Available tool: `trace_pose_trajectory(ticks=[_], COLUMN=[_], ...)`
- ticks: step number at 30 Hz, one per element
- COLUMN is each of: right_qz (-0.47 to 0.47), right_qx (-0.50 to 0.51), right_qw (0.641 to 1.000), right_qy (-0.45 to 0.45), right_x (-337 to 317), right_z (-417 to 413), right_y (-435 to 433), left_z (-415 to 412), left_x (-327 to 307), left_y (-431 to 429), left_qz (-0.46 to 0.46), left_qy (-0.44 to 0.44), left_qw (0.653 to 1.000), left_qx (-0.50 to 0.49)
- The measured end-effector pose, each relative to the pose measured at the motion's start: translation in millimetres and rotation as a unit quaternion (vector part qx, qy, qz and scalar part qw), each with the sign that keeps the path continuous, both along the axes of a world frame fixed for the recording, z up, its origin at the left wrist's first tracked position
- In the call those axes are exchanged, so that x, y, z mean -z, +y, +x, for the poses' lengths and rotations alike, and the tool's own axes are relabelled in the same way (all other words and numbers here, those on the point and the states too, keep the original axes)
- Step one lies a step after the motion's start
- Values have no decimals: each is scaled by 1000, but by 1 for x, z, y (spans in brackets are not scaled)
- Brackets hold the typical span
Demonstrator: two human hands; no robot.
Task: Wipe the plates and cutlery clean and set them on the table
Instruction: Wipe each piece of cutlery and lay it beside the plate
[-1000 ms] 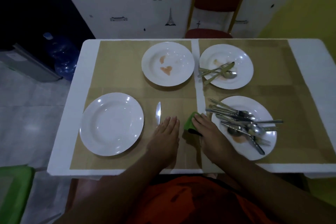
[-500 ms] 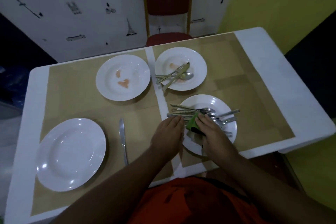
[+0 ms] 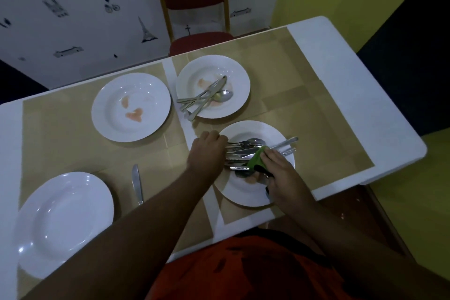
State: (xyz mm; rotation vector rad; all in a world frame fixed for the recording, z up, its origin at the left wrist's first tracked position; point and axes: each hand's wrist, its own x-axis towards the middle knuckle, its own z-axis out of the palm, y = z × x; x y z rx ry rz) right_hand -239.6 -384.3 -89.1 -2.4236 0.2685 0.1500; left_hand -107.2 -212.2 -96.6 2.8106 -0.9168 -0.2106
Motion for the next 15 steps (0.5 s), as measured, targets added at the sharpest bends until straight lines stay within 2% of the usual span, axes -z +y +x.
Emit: trace_pose_trajectory(ticks=[4, 11, 15], right_qz=[-2, 7, 15], right_qx=[16, 24, 47], right_qw=[1000, 1000, 999], right_qy=[6, -9, -14], right_x=[0, -6, -6], right_z=[3, 8, 9], right_y=[-8, -13, -14], left_z=[8, 17, -5], left_x=[-1, -2, -9], left_y=[-6, -5, -10], left_qz=[-4, 7, -61], left_qy=[-6, 1, 51], left_qw=[999, 999, 997], left_qx=[37, 37, 16])
